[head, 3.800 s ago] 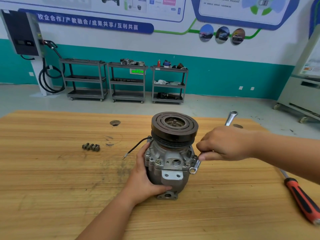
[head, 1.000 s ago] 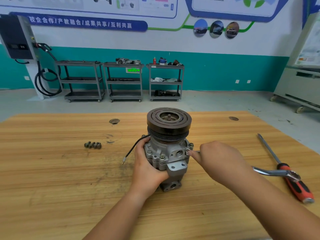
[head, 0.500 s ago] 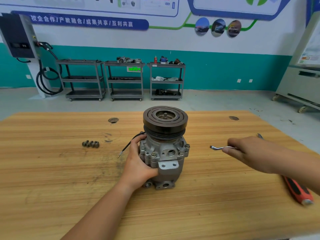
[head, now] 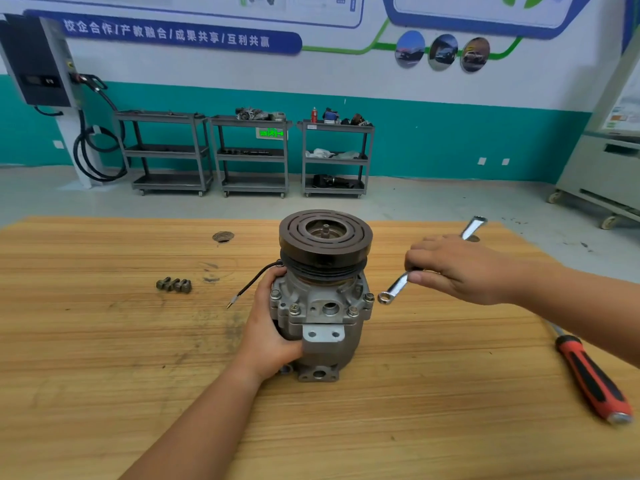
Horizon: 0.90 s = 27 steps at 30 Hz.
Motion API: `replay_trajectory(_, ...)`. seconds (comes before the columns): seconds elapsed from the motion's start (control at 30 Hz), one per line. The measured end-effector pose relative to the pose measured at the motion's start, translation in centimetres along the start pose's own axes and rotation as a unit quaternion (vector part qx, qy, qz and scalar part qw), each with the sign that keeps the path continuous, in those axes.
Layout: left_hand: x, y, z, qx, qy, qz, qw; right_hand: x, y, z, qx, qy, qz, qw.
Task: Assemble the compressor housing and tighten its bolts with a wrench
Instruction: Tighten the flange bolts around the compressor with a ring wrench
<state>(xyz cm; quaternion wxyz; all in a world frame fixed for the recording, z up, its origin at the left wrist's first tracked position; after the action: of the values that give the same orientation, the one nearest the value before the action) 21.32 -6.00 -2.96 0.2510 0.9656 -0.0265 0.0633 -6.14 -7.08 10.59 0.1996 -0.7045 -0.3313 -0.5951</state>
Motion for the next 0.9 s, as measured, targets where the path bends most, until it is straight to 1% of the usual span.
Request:
replay_trajectory(0.07,-0.1,0.0,0.0,-0.002,0.0,0.001,1.0,-0.4,1.0,0.2,0.01,0.028,-0.004,1.0)
replay_trajectory(0.2,-0.2,0.1,-0.1,0.003,-0.008,0.005,1.0,-0.8,2.4,0.2,0.033,0.037,-0.006,0.999)
replay_trajectory(0.43,-0.1,0.0,0.2,-0.001,-0.015,0.007,1.0,-0.2,3.6,-0.5,0.084,0.026,0.025,0.996)
replay_trajectory(0.53,-0.1,0.0,0.1,0.0,-0.007,0.013,1.0,-0.2,3.8,-0.4,0.085,0.004,0.039,0.996)
replay_trajectory(0.67,0.0,-0.1,-0.2,0.009,-0.019,0.011,1.0,-0.3,3.3,-0.1,0.026,-0.028,0.084,0.996)
replay_trajectory(0.8,0.1,-0.2,-0.4,0.01,-0.022,0.013,1.0,-0.2,2.1,1.1,-0.039,-0.076,0.077,0.993)
replay_trajectory(0.9,-0.1,-0.6,-0.5,0.014,-0.014,0.006,1.0,-0.4,1.0,2.9,-0.12,-0.094,0.091,0.984)
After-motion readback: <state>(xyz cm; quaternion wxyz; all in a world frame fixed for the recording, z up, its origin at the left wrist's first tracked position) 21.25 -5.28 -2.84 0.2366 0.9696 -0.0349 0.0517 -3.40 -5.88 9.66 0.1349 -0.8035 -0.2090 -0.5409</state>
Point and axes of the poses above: each hand's wrist, its own y-axis towards the middle knuckle, its own x-axis out of the back of the hand, z = x × y, the point moved 1 cm from there along y, towards the middle knuckle, and after that the axes turned 4 degrees about -y, right-handed, at the moved point
